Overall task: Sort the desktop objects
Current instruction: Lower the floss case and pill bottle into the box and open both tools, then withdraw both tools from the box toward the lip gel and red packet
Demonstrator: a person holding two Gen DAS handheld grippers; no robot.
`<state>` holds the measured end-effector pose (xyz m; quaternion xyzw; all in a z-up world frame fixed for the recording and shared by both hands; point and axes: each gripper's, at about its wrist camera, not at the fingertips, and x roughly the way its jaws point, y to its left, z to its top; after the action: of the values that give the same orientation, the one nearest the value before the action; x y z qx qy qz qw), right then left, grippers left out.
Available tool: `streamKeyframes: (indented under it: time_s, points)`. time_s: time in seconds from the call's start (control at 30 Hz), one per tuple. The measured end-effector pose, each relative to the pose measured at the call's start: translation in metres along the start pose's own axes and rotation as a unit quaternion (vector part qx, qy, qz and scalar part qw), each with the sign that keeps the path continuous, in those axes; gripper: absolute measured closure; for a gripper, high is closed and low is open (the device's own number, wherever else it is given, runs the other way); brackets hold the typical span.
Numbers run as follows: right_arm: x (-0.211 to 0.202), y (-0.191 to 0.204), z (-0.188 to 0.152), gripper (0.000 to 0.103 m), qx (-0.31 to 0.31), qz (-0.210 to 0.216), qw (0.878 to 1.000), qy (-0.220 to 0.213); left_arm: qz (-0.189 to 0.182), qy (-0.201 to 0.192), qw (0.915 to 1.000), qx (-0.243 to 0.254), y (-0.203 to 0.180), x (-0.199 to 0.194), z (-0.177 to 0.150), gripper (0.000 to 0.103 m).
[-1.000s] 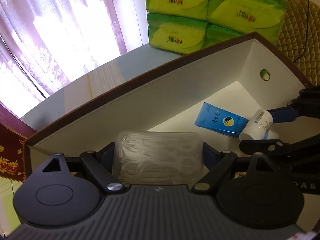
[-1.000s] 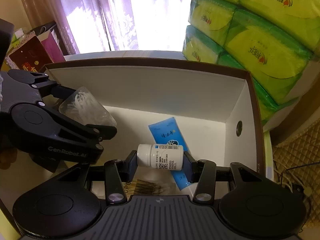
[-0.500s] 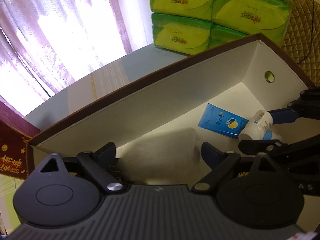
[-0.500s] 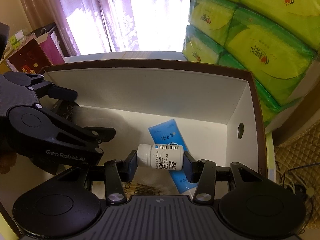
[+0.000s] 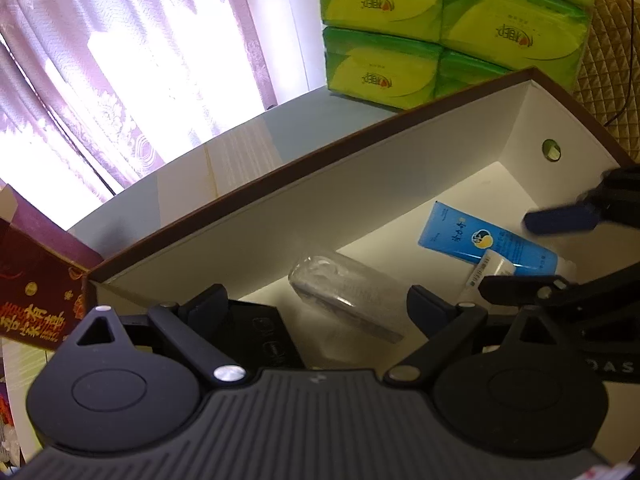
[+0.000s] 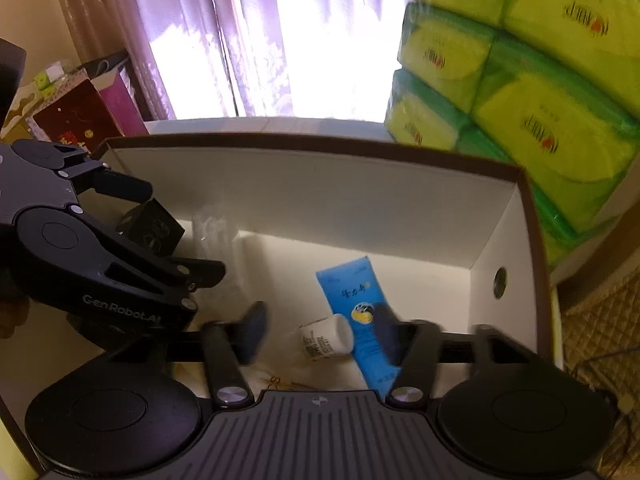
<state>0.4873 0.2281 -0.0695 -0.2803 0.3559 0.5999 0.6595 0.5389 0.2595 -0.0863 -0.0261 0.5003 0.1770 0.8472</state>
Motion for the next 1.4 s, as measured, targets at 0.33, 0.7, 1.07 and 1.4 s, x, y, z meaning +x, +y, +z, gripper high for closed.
streamKeyframes:
  time_s: [0.33, 0.7, 1.07, 1.4]
  points:
    - [-0.036, 0.003, -0.012, 0.01, -0.006, -0.001, 1.0, -0.008, -0.025, 0.005, 0.9997, 0.001, -0.004, -0.027, -0.021, 0.008]
    - [-0.085, 0.018, -0.033, 0.002, 0.004, -0.009, 0.999, -0.041, -0.009, -0.004, 0.9997, -0.022, -0.011, -0.074, -0.051, 0.007]
    - [-0.124, 0.033, -0.055, 0.002, 0.022, -0.02, 0.998, -0.059, 0.018, -0.019, 0.9989, -0.038, -0.02, -0.125, -0.083, 0.004]
    - [-0.159, 0.047, -0.076, 0.002, 0.029, -0.024, 0.996, -0.079, 0.026, -0.034, 0.9969, -0.066, -0.03, -0.168, -0.116, 0.004]
